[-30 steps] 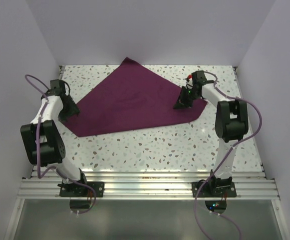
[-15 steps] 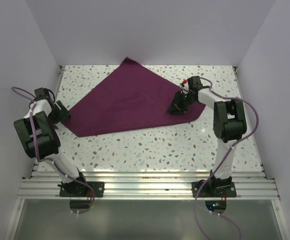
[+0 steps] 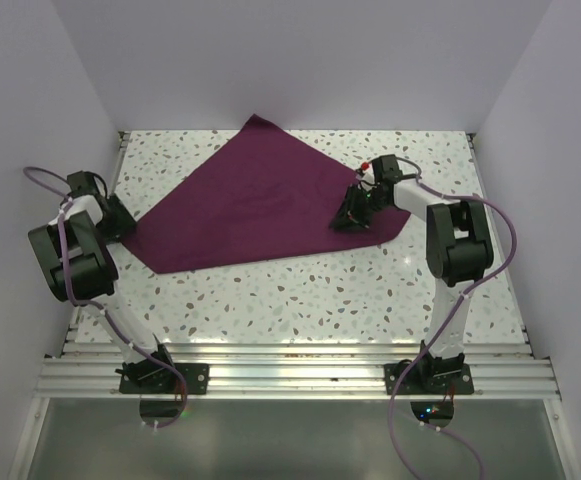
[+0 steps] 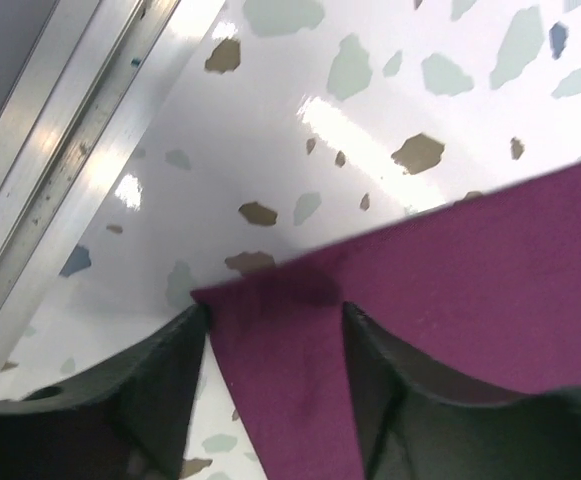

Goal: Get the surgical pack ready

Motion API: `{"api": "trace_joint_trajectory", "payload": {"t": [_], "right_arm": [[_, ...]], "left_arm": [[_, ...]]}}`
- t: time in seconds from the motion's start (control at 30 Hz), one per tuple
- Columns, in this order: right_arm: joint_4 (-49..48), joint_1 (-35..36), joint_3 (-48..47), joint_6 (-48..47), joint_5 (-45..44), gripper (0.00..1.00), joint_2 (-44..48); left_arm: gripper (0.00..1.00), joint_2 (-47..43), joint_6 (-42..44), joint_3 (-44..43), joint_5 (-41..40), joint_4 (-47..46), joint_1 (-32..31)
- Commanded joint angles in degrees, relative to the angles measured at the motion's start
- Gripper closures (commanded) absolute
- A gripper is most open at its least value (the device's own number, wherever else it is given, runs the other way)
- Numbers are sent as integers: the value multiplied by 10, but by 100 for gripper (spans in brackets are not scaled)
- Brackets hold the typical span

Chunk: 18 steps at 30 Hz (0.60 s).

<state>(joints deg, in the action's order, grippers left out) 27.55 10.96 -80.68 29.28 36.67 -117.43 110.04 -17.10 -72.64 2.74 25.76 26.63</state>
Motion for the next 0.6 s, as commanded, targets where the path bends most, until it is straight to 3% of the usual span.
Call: {"api": "trace_joint_trajectory", "payload": {"t": [0.0,0.13,0.37,0.57], "right_arm": [[3,-1,-28,-12,12,72,3],[3,0,-25,-12,8,72,-3],[13,0,-24,-16,-7,73,-22],[33,-1,-22,-16,-32,73,-31]], "left_arm": [[44,39,-10,21,61,-35,3],[58,27,-16,36,80,-33,-5],[100,-33,-21,33,97,-7,-11],[100,-97,-52,-17,107,46,-68]]}}
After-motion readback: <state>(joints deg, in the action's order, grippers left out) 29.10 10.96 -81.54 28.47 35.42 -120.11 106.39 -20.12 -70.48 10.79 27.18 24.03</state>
